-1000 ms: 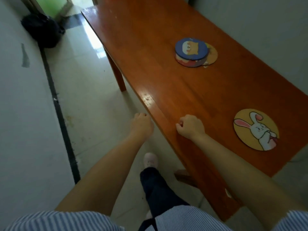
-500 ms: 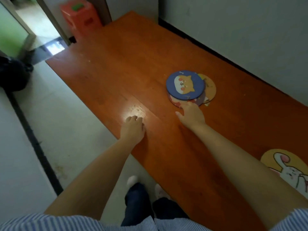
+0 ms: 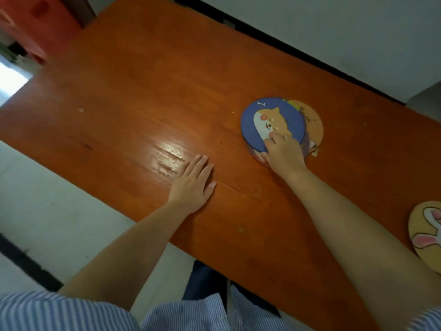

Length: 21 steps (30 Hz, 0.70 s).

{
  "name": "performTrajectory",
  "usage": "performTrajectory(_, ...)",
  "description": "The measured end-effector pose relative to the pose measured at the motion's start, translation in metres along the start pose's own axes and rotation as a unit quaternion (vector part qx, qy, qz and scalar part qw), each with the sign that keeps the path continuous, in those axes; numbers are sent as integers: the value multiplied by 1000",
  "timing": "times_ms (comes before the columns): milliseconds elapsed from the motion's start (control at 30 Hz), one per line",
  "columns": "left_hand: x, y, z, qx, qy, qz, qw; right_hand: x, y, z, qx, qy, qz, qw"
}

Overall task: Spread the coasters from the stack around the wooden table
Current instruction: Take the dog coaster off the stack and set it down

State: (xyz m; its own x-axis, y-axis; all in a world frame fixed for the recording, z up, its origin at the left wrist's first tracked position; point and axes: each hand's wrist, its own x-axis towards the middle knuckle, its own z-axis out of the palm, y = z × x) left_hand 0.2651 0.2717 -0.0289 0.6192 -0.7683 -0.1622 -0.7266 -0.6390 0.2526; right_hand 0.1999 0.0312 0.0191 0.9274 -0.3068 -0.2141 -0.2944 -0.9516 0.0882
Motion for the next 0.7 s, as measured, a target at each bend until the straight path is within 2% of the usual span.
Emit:
performTrajectory(67,-1,1,2,-3,0,2,1000,-6,-7,-7,-120,-28,-9,992)
performTrajectory(133,-1,0,2,-2,0,5,1000,-9,-13,-10,-191,10,-17,981)
performTrajectory(167,0,-1,3,-4,1,6,1000,-10,-16,-13,-169,12,-10,986)
performTrajectory(233,1,-2,2,-10,3,6,1000,-10,-12,-15,-42,2,6,999)
performTrajectory(333,1,0,0,-34,-1,5,999,-35,-3,-22,109,106,75,985)
performTrajectory(433,-1,2,-6,-63,20,-2,998,-83,3,-21,169,214,45,961)
performTrajectory(467,-2,3,-8,-67,27,-5,997,-101,2,-19,179,225,30,957)
performTrajectory(567,-11,19,-15,-110,32,-18,993,-153,-1,0,192,218,22,957)
performTrajectory(700,-37,79,-6,-187,-39,-23,981,-218,-5,36,201,168,63,963)
